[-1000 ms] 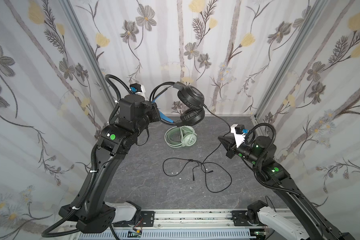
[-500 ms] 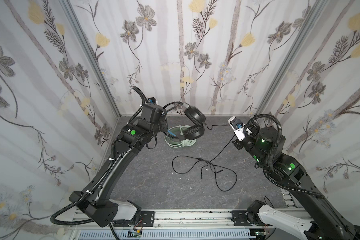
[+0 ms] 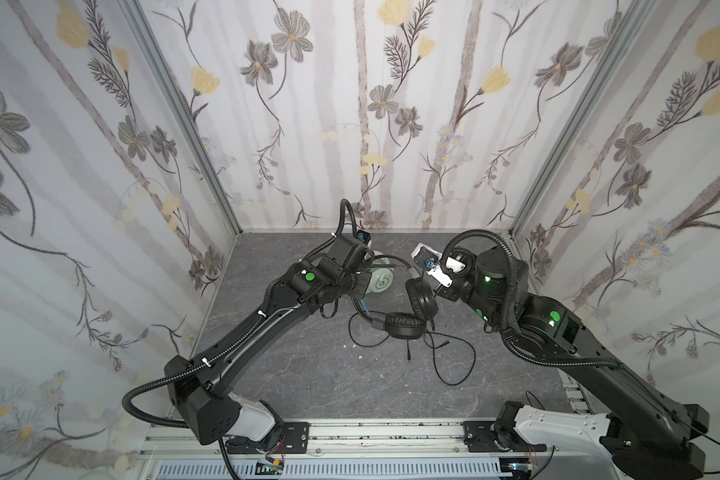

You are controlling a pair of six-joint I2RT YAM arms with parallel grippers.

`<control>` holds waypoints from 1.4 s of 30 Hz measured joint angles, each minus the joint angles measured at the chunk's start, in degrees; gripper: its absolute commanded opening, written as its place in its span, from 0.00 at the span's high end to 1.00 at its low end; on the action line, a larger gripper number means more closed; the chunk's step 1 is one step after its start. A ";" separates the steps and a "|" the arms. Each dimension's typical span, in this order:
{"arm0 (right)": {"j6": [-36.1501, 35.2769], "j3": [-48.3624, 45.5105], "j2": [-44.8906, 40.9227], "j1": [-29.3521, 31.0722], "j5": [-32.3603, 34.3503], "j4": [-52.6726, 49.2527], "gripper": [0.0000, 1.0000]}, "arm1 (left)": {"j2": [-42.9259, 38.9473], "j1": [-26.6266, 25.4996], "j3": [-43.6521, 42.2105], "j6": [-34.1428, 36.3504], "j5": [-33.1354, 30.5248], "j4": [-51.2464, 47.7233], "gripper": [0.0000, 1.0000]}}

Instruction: Wrap the headphones

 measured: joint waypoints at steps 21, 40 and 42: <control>7.72 -6.25 -0.72 -7.96 -4.55 2.14 0.49 | -4.37 -4.13 -8.44 2.64 12.98 9.77 1.00; 18.47 -13.77 -5.18 -18.38 -17.88 10.56 0.38 | -8.92 -4.46 -6.82 0.17 14.71 11.80 1.00; 19.26 -14.88 -5.46 -18.88 -18.49 11.65 0.37 | -9.09 -4.50 -6.49 -0.44 14.78 12.24 1.00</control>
